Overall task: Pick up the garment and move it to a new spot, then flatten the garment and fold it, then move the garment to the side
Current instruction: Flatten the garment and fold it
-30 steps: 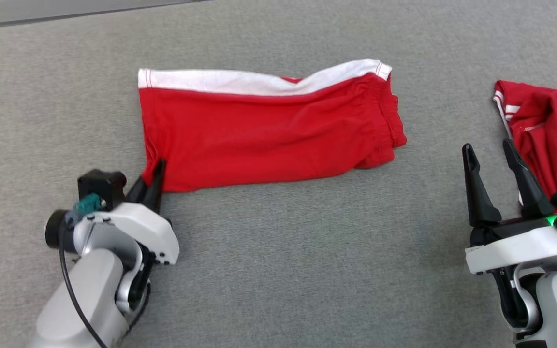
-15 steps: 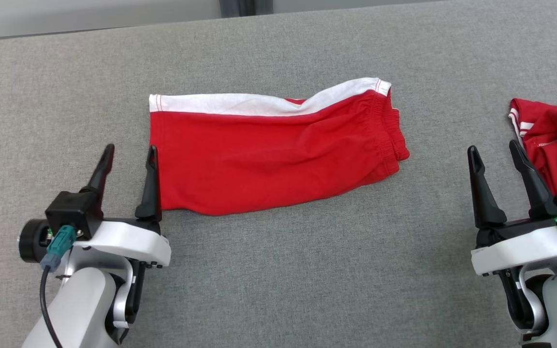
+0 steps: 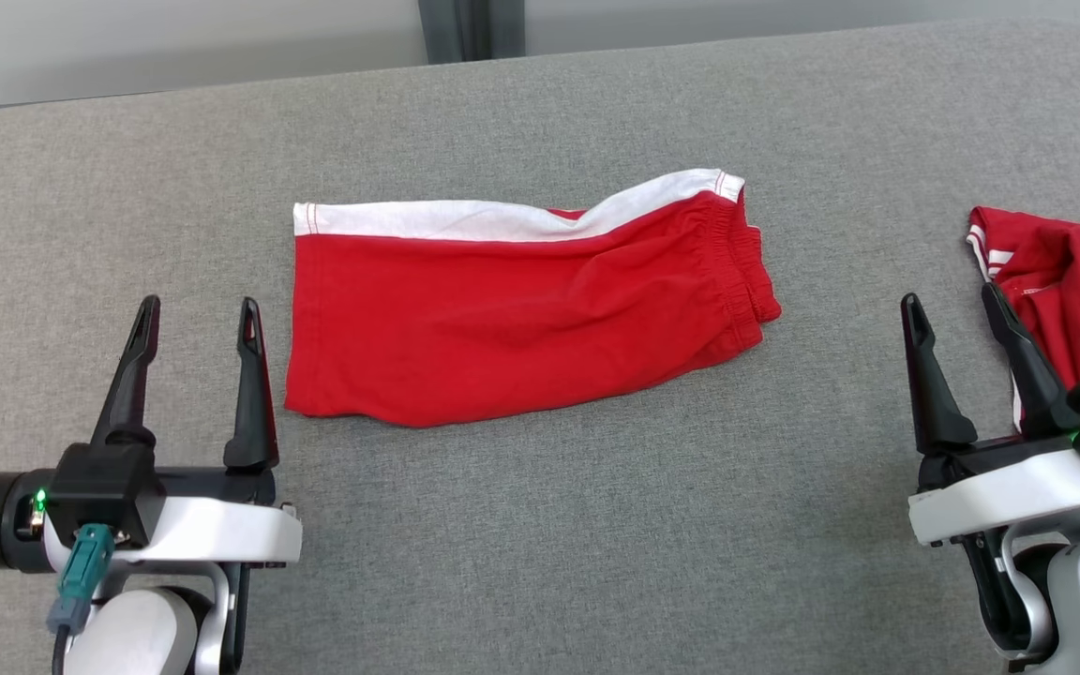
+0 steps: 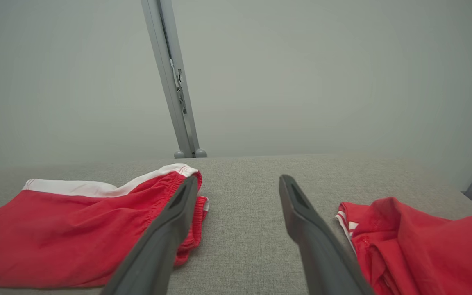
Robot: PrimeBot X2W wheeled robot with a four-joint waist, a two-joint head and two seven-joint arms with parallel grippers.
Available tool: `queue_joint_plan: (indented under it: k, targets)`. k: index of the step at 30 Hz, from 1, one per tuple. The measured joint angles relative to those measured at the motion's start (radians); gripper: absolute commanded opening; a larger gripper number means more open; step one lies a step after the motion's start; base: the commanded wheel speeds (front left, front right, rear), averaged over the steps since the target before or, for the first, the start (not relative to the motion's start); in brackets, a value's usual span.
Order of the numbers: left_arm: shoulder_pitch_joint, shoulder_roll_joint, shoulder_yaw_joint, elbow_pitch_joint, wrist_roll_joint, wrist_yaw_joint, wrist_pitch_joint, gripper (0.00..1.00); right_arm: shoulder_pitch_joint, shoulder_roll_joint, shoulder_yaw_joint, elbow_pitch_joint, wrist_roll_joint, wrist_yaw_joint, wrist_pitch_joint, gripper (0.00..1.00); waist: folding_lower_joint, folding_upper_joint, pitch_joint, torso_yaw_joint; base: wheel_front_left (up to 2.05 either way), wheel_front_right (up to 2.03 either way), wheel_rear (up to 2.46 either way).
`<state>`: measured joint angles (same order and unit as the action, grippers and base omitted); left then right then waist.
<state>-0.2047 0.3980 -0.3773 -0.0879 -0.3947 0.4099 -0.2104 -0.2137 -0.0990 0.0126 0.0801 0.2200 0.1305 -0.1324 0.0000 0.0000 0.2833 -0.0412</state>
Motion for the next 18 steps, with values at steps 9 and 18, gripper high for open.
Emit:
queue_joint_plan:
  k: [9, 18]
  targets:
    - [0.019, 0.006, -0.006, -0.023, 0.0, 0.013, 0.019, 1.0, 0.011, 0.003, -0.004, 0.001, 0.0, 0.0, 0.01, 1.0, 0.0, 0.0, -0.011, 0.003, 0.0, 0.0, 0.0]
    - [0.027, 0.001, -0.021, -0.025, -0.003, 0.012, 0.022, 1.0, 0.015, 0.001, -0.013, 0.004, 0.0, 0.0, 0.023, 1.0, 0.0, 0.0, -0.025, 0.019, 0.0, 0.0, 0.0]
